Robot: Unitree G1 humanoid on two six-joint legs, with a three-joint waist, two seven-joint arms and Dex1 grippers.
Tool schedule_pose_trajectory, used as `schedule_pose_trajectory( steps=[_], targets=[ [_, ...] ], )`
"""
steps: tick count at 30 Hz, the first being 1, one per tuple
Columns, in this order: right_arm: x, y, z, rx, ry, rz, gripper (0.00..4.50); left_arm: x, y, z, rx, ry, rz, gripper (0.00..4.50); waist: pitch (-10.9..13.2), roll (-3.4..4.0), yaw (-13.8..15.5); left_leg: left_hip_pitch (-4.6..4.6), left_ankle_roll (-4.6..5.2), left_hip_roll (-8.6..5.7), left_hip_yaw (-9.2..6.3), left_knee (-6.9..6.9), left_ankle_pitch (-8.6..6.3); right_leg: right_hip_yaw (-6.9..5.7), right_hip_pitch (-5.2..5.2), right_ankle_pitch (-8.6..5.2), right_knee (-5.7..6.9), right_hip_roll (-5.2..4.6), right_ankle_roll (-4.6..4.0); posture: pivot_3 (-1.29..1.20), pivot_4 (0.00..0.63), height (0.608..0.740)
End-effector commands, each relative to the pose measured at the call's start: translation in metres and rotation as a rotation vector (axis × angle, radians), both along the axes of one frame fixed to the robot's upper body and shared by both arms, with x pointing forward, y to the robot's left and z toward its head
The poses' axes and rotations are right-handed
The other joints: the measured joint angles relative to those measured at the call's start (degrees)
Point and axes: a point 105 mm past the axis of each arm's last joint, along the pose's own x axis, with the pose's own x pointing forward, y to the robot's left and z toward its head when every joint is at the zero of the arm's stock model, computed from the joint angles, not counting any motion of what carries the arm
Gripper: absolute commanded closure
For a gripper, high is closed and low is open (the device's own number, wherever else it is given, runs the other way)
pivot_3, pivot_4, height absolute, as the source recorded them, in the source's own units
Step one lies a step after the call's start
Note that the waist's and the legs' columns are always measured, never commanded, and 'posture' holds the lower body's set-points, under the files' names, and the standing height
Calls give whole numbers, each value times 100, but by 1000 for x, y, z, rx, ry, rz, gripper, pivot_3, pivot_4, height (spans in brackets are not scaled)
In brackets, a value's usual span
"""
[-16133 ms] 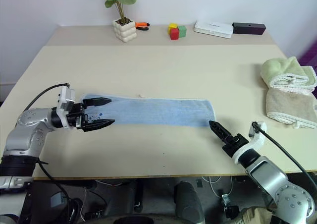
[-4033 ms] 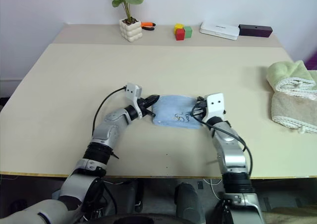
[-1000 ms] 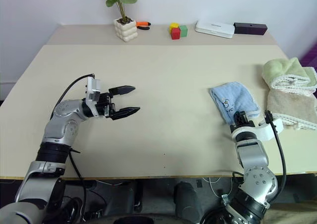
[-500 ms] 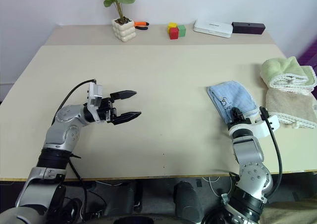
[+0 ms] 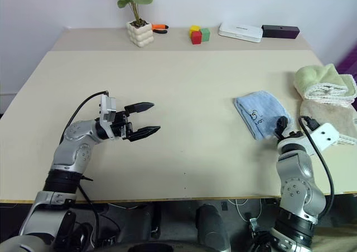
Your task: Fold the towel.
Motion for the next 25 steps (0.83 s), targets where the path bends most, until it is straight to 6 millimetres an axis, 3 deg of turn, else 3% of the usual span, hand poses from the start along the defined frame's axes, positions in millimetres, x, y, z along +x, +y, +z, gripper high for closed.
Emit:
schedule_pose_trajectory(
  steps=[1, 5, 8, 10, 11, 14, 18, 25],
  targets=[
    [6, 7, 42, -109, -180, 74, 43, 3, -2, 9, -5, -48, -3, 0, 0, 0, 0, 0, 0, 0, 1, 1, 0, 0, 0, 0, 0, 0, 0, 0, 150, 740],
    [18, 30, 73, -284, -282, 264, 43, 5, -3, 10, -6, -52, 0, 0, 2, 3, 0, 0, 0, 0, 2, 2, 0, 2, 1, 0, 0, 0, 1, 0, 150, 740],
    [25, 84, 92, -506, -366, 643, 43, 6, 3, 10, 1, -60, 23, 0, 3, 5, 3, 0, 0, 0, 1, 3, 0, 1, 1, 0, 0, 0, 1, 0, 150, 740],
    [19, 119, 84, -603, -363, 942, 43, 7, 8, 10, 11, -65, 46, 0, 3, 5, 2, 1, 0, 0, 0, 2, 0, 0, 2, 0, -1, 2, 1, 0, 150, 740],
    [15, 126, 81, -632, -360, 1023, 43, 7, 11, 9, 18, -67, 55, 0, 3, 5, 4, 1, 1, 0, 0, 2, 0, 1, 2, 0, -1, 2, 1, 0, 150, 740],
    [13, 129, 80, -596, -371, 1157, 43, 8, 15, 8, 33, -71, 77, 0, 4, 3, 32, 0, 1, 0, -4, 5, 0, -2, 5, 0, -2, 3, 1, 0, 150, 740],
    [-1, 149, 71, -647, -349, 1443, 43, 2, 30, 5, 49, -59, 130, 0, 4, 3, 27, 1, 1, -2, -2, 12, 0, -1, 12, 0, -2, -2, 1, 0, 150, 740],
    [3, 166, 63, -636, -372, 1530, 43, -14, 34, 0, 50, -49, 188, 0, 4, 3, 19, 3, 0, 1, -4, 10, 0, -3, 10, 0, -1, 0, 1, 0, 150, 740]
  ],
)
